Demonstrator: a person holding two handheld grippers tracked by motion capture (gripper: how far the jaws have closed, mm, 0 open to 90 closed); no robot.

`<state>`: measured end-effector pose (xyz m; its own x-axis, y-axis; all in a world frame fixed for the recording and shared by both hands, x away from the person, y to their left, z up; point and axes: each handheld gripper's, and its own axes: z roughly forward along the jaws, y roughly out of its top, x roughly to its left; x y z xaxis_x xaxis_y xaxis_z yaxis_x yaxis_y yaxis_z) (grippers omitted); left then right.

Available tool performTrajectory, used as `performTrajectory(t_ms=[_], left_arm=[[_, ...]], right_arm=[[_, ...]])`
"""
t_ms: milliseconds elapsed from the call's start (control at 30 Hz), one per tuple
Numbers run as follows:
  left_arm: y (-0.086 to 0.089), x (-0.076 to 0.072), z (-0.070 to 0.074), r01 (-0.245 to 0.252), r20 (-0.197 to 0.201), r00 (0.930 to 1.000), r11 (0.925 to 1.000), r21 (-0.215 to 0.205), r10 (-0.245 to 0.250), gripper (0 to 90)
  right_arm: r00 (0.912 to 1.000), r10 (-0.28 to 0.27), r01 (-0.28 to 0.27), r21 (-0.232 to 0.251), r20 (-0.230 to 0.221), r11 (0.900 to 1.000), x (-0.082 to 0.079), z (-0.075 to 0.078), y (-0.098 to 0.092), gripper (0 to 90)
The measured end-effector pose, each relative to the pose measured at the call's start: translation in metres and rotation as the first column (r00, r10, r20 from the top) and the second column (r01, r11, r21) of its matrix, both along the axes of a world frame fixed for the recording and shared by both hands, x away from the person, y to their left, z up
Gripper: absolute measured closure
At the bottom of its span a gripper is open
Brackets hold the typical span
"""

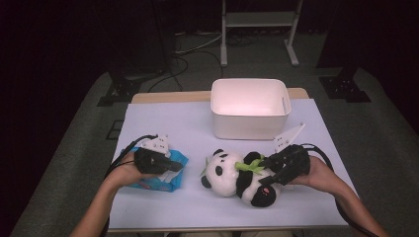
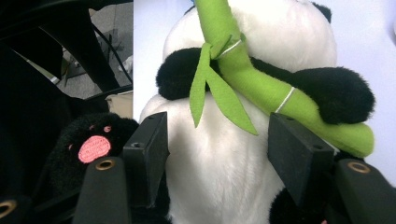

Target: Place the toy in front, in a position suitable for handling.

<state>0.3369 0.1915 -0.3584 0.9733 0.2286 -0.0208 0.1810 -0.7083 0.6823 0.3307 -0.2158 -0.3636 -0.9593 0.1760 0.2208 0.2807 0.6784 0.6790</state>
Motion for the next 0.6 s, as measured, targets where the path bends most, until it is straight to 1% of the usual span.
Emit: performTrajectory(t_ms=[100,200,267,367,433,467,600], left_arm=[[-0.008,0.002,0.003,0.017,-0.002,0.9998,0.9998,0.002,-0.017,89.6],[-0.018,0.003,0.006,0.031,-0.003,0.9995,0.9995,-0.003,-0.031,89.6],[-0.024,0.004,0.008,0.047,-0.002,0.9989,0.9989,-0.006,-0.047,89.6],[-0.033,0.004,0.011,0.058,-0.002,0.9983,0.9982,-0.012,-0.058,89.6],[-0.039,0.005,0.014,0.073,0.002,0.9973,0.9972,-0.017,-0.073,89.6],[-0.043,0.005,0.015,0.081,-0.002,0.9967,0.9964,-0.027,-0.081,89.6],[-0.056,0.005,0.021,0.108,0.004,0.9942,0.9938,-0.028,-0.108,89.5]], right_arm=[[1.0,0.001,-0.001,0.002,0.002,1.0,0.0,0.0,0.0,37.9],[1.0,-0.001,0.001,0.003,-0.003,1.0,0.0,-0.001,0.0,38.0],[1.0,-0.001,0.001,0.0,0.0,1.0,-0.001,-0.001,0.0,38.0],[1.0,0.0,0.0,-0.004,0.003,1.0,-0.002,-0.001,0.001,38.0],[1.0,0.0,0.0,-0.005,0.003,1.0,-0.002,-0.001,0.001,38.0],[1.0,0.0,0.0,-0.004,0.003,1.0,-0.002,-0.001,0.001,38.0],[1.0,0.003,-0.003,-0.001,0.008,1.0,-0.002,-0.002,0.001,38.0]])
